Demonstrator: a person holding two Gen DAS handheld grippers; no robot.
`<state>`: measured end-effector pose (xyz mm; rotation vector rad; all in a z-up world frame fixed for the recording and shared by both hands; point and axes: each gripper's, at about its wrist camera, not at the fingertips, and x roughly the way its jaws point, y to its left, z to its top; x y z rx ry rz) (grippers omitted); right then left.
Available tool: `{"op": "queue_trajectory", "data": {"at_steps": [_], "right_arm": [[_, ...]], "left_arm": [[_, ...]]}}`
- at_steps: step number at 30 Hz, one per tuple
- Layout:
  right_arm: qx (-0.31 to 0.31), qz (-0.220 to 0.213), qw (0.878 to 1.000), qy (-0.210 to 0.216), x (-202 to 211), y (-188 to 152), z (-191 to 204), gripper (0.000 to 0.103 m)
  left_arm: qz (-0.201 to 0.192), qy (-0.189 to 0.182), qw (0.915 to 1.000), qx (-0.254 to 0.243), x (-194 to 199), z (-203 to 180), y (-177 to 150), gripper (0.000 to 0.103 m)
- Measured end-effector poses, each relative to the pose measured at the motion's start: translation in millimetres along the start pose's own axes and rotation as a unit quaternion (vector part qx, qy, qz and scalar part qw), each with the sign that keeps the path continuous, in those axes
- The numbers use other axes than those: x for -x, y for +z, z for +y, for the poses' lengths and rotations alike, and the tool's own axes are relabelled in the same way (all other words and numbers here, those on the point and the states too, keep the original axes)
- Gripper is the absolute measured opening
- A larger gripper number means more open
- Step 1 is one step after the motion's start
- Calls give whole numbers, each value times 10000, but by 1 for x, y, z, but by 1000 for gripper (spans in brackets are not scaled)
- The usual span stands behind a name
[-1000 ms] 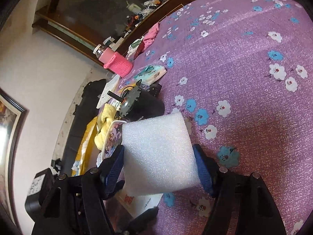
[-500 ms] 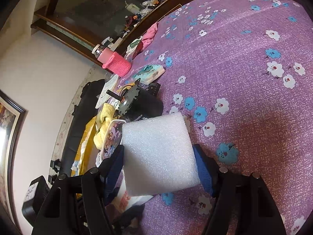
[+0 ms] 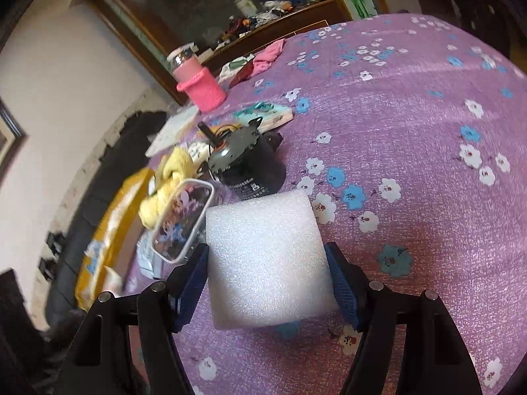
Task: Organize soft objects
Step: 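Lower the foam sheet and snack bag into the foam box and release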
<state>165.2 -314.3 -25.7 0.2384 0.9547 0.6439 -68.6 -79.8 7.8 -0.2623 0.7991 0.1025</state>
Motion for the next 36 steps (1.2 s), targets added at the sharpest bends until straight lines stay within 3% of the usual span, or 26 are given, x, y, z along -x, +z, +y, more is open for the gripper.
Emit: {"op": "queue_trajectory", "data": {"at_steps": [2, 5, 8, 16, 22, 31, 36], "right_arm": [[169, -14, 9998, -47, 0, 0, 8, 69], [-106, 201, 9993, 287, -4, 1, 5, 69], [-519, 294, 9928, 1034, 0, -1, 7, 69], [461, 488, 9818, 1776, 5, -3, 105, 70], [1047, 643, 9751, 1847, -21, 2, 170, 70], [1520, 946, 9675, 1787, -80, -2, 264, 70], [1820, 907, 9701, 1325, -107, -4, 298, 70]], "left_arm": [[-140, 19, 9998, 130, 8, 10, 3, 46], [-347, 116, 9987, 349, 25, 30, 6, 46], [-535, 320, 9962, 601, 43, 58, 9, 46], [-735, 932, 9810, 1532, 68, 146, 12, 47], [-677, 1258, 9715, 1893, 71, 187, 7, 47], [-295, 1462, 9679, 2024, 50, 217, 7, 47], [-119, 1491, 9657, 2125, 40, 230, 6, 47]]}}
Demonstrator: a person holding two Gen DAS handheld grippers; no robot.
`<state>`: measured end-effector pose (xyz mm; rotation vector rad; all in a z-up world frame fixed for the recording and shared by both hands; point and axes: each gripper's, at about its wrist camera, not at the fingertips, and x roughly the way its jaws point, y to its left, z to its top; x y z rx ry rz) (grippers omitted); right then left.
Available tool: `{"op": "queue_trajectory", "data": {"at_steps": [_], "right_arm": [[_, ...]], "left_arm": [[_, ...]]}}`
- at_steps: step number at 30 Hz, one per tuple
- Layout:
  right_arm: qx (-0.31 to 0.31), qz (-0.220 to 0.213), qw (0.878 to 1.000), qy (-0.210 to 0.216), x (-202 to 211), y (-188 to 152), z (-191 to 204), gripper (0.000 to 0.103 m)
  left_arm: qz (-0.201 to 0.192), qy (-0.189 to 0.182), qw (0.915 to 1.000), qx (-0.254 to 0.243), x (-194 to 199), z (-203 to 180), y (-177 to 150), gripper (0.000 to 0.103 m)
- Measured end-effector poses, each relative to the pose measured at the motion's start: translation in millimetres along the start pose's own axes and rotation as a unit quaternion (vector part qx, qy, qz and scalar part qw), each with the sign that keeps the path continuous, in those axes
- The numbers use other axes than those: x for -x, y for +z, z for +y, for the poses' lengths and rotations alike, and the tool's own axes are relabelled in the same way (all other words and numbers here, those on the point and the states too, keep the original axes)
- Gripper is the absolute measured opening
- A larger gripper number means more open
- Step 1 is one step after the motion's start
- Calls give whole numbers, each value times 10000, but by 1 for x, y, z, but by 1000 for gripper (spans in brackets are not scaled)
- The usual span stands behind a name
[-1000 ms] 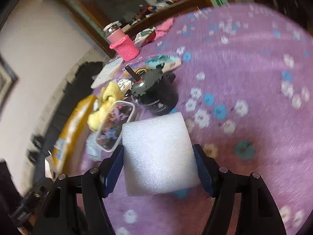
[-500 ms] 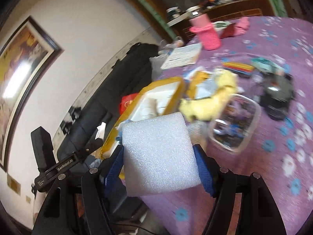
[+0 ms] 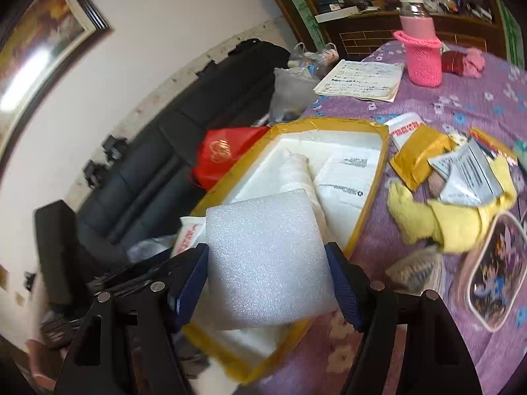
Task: Organize soft objects
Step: 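Lower the foam sheet and snack bag into the foam box and release, then move the right gripper to the clear cartoon pencil case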
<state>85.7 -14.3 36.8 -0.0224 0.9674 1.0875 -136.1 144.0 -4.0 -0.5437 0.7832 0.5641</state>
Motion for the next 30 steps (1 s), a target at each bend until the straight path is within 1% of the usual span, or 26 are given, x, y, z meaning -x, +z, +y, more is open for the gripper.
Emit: {"op": "queue_trajectory", "data": {"at_steps": [6, 9, 11, 15, 18, 19, 21, 23, 25, 27, 28, 30], "right_arm": [[-90, 115, 9999, -84, -30, 21, 7, 70], [-160, 73, 9995, -275, -42, 36, 4, 70], [-224, 40, 9986, -479, -50, 44, 0, 70], [-355, 88, 9970, -676, -67, 51, -6, 72], [-254, 49, 9963, -818, -73, 51, 5, 72], [-237, 54, 9964, -818, -74, 50, 8, 73], [-248, 9, 9967, -778, -72, 49, 13, 77], [-190, -138, 9970, -744, -65, 49, 13, 90], [-171, -371, 9959, -801, -54, 45, 16, 95], [-144, -454, 9961, -737, -42, 37, 15, 95], [-153, -480, 9968, -620, -33, 31, 11, 95], [-180, -496, 9975, -460, -20, 20, 4, 95]], "left_arm": [[161, 89, 9998, -111, -12, 0, 3, 48], [188, 149, 9996, -140, -12, 1, 3, 49], [234, 98, 9996, -122, -13, 3, 3, 52], [182, -42, 9997, -144, -12, 4, 2, 59], [188, -38, 9997, -174, -12, 3, 1, 60], [188, -18, 9996, -202, -11, 3, 0, 61], [141, 9, 9996, -225, -7, 1, 0, 65], [29, 63, 9998, -190, -2, 1, -1, 67], [-127, 117, 9997, -159, 7, 0, -2, 67], [-262, 121, 9995, -85, 16, 0, -3, 68], [-335, 131, 9993, -65, 20, -1, -4, 71], [-491, 244, 9984, -140, 29, -7, -8, 72]]}}
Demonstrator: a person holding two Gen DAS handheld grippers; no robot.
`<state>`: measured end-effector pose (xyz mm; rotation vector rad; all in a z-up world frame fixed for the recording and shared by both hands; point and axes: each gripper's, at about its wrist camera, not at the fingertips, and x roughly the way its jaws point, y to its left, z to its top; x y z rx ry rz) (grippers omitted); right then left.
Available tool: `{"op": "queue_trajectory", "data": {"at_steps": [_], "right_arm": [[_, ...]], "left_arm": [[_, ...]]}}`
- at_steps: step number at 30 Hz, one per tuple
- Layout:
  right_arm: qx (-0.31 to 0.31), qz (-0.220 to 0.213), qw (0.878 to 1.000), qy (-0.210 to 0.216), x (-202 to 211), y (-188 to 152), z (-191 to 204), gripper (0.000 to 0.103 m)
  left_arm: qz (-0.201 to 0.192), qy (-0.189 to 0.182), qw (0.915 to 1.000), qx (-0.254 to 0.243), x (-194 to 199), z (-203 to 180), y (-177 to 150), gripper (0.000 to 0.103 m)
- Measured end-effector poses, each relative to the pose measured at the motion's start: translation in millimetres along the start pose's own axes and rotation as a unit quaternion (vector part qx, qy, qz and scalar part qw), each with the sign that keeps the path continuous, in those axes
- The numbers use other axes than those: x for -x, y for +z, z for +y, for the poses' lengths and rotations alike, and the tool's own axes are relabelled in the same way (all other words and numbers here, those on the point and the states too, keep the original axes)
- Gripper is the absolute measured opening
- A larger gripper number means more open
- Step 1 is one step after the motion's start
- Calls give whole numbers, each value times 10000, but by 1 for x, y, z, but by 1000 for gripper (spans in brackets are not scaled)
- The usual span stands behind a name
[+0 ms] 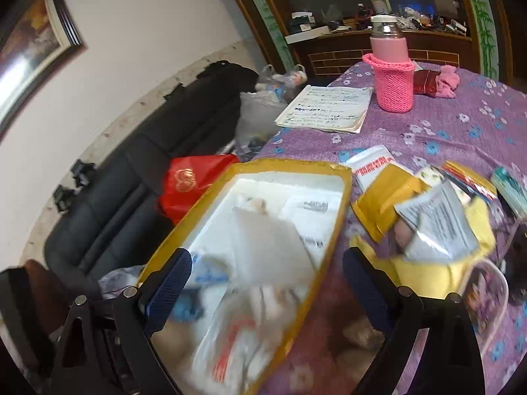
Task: Organize soft objects
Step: 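Move the right gripper to the clear cartoon pencil case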
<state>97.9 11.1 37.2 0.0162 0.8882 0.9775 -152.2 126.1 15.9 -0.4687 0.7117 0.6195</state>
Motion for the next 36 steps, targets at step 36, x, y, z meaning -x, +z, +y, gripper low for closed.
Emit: {"op": "queue_trajectory", "data": {"at_steps": [36], "right_arm": [[-1704, 318, 9847, 169, 94, -67, -191, 95]], "left_arm": [[402, -735, 9878, -1314, 17, -140, -54, 76]]}}
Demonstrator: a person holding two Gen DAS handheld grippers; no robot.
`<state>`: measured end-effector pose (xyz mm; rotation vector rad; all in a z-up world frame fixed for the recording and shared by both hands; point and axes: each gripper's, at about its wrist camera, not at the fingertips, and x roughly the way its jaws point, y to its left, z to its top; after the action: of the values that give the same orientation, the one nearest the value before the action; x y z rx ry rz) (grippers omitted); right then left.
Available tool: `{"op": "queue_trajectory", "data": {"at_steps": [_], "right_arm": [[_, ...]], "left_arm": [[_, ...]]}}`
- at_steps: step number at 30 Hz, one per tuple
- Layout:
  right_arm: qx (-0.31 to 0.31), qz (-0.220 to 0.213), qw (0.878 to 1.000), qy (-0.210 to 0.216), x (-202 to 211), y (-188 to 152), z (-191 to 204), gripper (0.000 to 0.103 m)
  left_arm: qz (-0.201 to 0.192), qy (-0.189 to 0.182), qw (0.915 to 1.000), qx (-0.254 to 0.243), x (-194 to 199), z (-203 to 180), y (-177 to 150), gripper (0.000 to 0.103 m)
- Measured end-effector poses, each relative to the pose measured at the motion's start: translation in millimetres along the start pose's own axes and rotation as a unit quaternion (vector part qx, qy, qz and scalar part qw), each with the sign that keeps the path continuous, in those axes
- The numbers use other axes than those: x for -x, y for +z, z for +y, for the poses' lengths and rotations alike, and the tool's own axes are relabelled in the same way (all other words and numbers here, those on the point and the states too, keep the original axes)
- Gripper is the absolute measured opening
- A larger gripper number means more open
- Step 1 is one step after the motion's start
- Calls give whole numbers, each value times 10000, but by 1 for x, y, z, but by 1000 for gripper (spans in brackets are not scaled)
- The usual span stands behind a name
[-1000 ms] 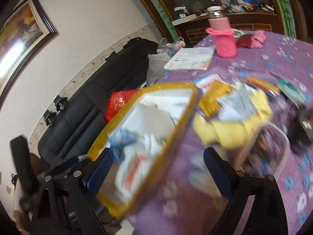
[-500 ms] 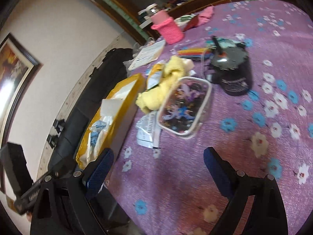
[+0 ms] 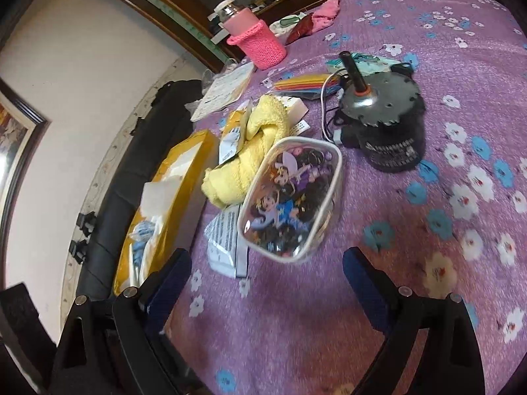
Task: Organize soft objects
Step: 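Move the right gripper to the clear cartoon pencil case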
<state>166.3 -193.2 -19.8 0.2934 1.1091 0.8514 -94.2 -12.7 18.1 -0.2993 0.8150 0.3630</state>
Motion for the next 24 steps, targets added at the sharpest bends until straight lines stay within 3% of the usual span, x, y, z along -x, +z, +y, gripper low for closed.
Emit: {"op": "queue_trajectory", "data": {"at_steps": [11, 19, 24], "right_arm": [[-12, -93, 9959, -901, -33, 30, 19, 97], [494, -230, 9813, -1846, -50, 23, 46, 96], [342, -261, 9778, -2053, -50, 21, 39, 95]], "left_arm": [[-135, -94, 9997, 160, 0, 16, 6, 76], [-150, -115, 9996, 189, -1, 19, 6, 76], [-156, -102, 9996, 196, 2, 22, 5, 76]]}}
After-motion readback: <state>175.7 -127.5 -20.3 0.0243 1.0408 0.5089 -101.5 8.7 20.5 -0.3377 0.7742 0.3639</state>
